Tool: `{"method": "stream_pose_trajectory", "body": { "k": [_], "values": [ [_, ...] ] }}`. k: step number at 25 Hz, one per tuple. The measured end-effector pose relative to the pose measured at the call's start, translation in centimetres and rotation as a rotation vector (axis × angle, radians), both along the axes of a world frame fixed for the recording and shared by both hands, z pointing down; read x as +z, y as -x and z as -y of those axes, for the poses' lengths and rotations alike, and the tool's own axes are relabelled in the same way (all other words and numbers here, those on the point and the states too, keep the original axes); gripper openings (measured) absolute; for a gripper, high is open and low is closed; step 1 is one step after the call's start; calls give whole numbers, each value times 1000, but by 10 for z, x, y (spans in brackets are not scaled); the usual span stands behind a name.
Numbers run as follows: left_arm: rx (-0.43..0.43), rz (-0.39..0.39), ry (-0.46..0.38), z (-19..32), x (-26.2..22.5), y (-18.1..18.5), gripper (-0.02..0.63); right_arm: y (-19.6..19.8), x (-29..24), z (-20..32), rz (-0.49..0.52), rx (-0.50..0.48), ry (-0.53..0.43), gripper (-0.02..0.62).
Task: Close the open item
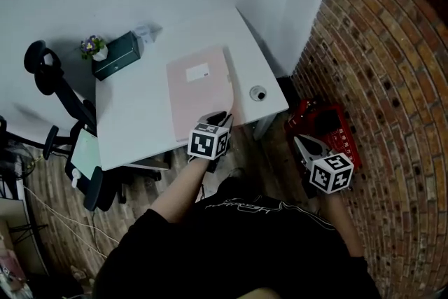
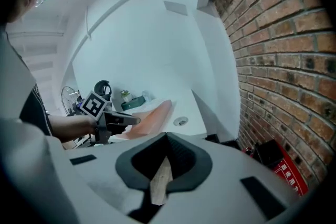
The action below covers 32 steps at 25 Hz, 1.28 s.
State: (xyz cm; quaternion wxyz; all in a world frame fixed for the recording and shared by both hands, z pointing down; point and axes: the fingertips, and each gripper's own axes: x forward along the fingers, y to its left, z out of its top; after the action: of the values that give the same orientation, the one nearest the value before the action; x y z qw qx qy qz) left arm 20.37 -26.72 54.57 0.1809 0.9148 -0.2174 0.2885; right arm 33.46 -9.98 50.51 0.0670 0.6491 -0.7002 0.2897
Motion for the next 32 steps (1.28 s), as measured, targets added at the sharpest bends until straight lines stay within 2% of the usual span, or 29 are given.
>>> {"method": "stream_pose_trajectory", "body": {
  "k": [4, 8, 11, 16, 20, 24, 27, 32],
  "values": [
    [18, 41, 49, -2, 19, -7, 100, -6, 6, -6, 19, 19, 7, 3],
    [63, 68, 43, -6, 25, -13, 118, -12, 9, -7, 18, 34, 17, 3],
    [117, 75, 71, -15, 32, -19, 189, -9, 13, -7, 6, 23, 26, 3],
    [114, -26, 185, -19, 26, -23, 245, -6, 14, -4, 27, 11, 21, 3],
    [122, -108, 224, -25, 15, -19, 267, 3, 6, 0, 76, -30, -13, 3],
    [125, -173, 188, -35, -8, -3, 264, 20, -15, 6, 168, -72, -80, 3],
    [126, -200, 143, -44, -34, 13, 244, 32, -36, 9, 130, -116, -132, 3],
    [136, -238, -39, -63, -92, 45, 150, 58, -76, 16, 79, -194, -234, 2]
  ]
}}
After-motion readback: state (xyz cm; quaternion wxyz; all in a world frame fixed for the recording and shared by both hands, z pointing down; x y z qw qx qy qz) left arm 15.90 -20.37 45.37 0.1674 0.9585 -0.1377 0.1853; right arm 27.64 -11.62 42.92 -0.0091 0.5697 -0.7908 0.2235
